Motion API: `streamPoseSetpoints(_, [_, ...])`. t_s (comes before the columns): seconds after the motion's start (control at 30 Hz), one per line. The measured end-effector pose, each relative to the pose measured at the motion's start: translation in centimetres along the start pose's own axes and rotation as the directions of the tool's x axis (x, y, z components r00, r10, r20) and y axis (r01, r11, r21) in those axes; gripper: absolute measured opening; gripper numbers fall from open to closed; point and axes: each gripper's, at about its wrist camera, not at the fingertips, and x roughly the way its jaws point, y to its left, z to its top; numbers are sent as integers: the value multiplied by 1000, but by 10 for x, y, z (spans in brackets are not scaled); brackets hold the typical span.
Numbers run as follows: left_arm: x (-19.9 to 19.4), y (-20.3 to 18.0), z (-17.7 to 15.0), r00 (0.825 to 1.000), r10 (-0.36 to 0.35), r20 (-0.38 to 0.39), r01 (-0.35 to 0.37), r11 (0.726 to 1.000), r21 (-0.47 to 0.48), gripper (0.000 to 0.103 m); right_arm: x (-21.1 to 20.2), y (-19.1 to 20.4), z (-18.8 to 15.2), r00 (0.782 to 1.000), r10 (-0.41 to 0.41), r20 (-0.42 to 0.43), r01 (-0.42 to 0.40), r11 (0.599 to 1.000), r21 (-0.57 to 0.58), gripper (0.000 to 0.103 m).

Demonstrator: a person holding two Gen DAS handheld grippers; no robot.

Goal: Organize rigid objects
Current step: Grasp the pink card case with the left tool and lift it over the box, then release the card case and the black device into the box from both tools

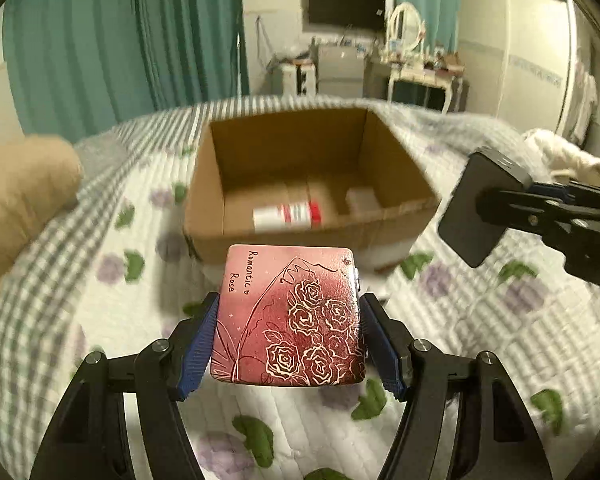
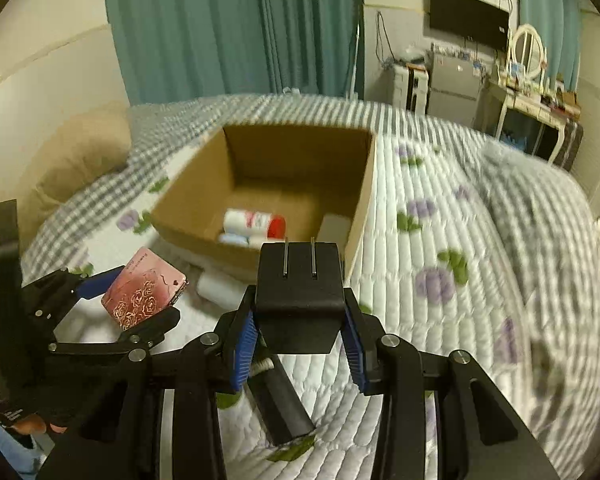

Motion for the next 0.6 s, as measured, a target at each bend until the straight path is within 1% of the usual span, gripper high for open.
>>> streamPoseSetpoints(0.1, [-12, 5, 21, 999, 8, 49, -8, 1000, 2, 70, -14, 4, 25, 999, -8, 42, 9, 1000, -18, 38])
streamPoseSetpoints(0.17, [-13, 11, 39, 997, 12, 81, -11, 1000, -11, 70, -20, 8, 44, 997, -12, 71, 15, 999, -31, 38])
streamPoseSetpoints(0.2, [-13, 12, 44, 996, 13, 92, -11, 1000, -18, 70, -22, 10, 54, 996, -10, 84, 13, 999, -36, 38])
streamPoseSetpoints(0.3, [-2, 20, 72, 994, 16, 111, -12, 999, -35, 70, -21, 13, 79, 994, 1, 109, 4, 999, -44, 38])
streamPoseSetpoints(0.4, [17, 24, 97, 993, -1, 115, 6, 999, -44, 70, -10, 14, 102, 993, -3, 115, 8, 999, -48, 38])
streamPoseSetpoints(0.47, [31, 23, 108, 993, 4, 117, 1, 999, -42, 70, -1, 13, 112, 994, -8, 112, 13, 999, -48, 38])
streamPoseSetpoints(0.5, [34, 20, 110, 993, 9, 121, -4, 999, -38, 70, 5, 12, 116, 994, -9, 108, 15, 999, -49, 38])
streamPoseSetpoints(0.53, [45, 18, 113, 992, 14, 123, -11, 1000, -30, 70, 13, 10, 119, 995, -11, 102, 16, 999, -47, 38])
streamPoseSetpoints(0.6, [61, 17, 114, 994, 11, 108, -8, 1000, -27, 70, 28, 7, 123, 996, -17, 89, 21, 999, -47, 38])
